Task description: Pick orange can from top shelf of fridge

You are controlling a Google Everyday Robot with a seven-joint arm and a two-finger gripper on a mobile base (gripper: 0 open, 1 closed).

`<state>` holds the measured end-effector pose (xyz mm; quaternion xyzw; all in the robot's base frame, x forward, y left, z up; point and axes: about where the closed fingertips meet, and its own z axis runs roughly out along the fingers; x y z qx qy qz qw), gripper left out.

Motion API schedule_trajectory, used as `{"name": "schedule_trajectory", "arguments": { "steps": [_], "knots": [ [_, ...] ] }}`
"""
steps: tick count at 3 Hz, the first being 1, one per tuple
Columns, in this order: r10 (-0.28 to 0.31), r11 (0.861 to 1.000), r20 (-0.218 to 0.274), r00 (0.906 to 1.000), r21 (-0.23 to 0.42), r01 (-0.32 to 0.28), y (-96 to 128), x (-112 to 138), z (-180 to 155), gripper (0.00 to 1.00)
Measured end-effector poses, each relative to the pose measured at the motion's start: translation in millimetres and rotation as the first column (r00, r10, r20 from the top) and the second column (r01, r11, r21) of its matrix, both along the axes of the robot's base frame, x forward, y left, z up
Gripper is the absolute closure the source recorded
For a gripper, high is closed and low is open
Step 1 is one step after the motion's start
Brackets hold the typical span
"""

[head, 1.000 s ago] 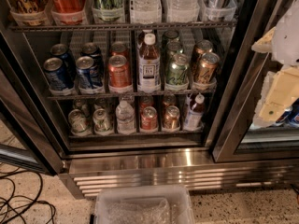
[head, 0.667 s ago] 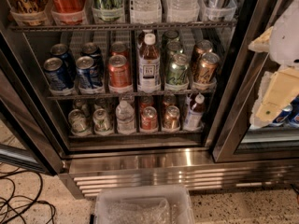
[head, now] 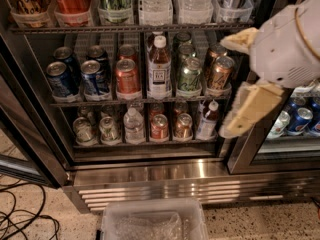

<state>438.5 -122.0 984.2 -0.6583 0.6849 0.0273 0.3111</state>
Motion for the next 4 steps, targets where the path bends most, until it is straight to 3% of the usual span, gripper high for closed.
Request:
{"name": "schedule_trajectory", "arguments": {
  "steps": [1, 2, 3, 4],
  "knots": [
    [0.049, 0.985, 0.105, 0.9933, 0.158, -0.066, 51.4, 0.3, 12.9, 0.00],
    [0.053, 0.931, 0.113, 0.9922, 0.353, -0.090, 102.0, 3.7, 23.6, 0.00],
    [0.062, 0.840, 0.086, 0.9944, 0.534, -0.099, 150.4, -1.7, 44.5, 0.00],
    [0.102, 0.734, 0.067, 0.9925, 0.668, -0.121, 196.5, -15.4, 71.6, 0.00]
  ]
}}
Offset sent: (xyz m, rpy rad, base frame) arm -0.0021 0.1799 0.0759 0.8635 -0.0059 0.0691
